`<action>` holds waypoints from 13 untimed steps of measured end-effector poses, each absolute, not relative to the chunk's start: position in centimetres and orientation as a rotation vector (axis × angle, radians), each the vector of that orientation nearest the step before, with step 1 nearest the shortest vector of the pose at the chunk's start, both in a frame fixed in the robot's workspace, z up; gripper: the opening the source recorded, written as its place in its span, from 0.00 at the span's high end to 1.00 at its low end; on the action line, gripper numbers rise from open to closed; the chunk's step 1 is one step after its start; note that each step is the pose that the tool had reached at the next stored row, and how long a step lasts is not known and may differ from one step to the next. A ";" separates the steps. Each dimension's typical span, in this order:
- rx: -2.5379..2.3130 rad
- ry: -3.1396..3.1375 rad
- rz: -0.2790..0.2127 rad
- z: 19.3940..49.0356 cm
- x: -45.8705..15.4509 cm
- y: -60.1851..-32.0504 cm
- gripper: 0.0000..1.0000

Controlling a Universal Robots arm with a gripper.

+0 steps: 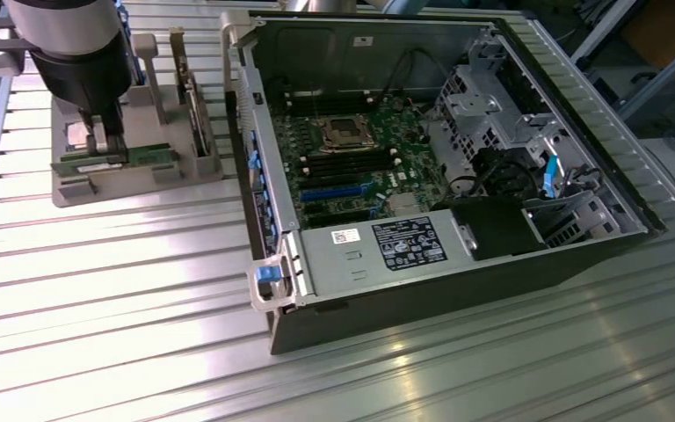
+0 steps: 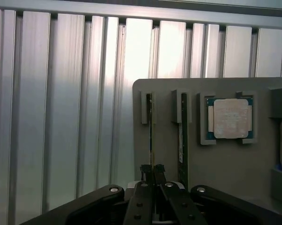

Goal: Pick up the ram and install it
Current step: 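Pick up the ram and move it above insertion slot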

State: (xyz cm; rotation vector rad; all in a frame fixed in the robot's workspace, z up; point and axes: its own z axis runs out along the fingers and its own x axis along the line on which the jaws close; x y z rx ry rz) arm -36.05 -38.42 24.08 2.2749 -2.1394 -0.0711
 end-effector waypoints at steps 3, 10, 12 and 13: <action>2.275 -2.139 -0.071 24.5 -36.0 -38.4 0.88; 2.275 -2.139 -0.071 25.1 -36.0 -38.4 0.88; 2.275 -2.139 -0.071 25.3 -36.0 -38.4 0.88; 2.275 -2.139 -0.071 25.4 -36.0 -38.4 0.88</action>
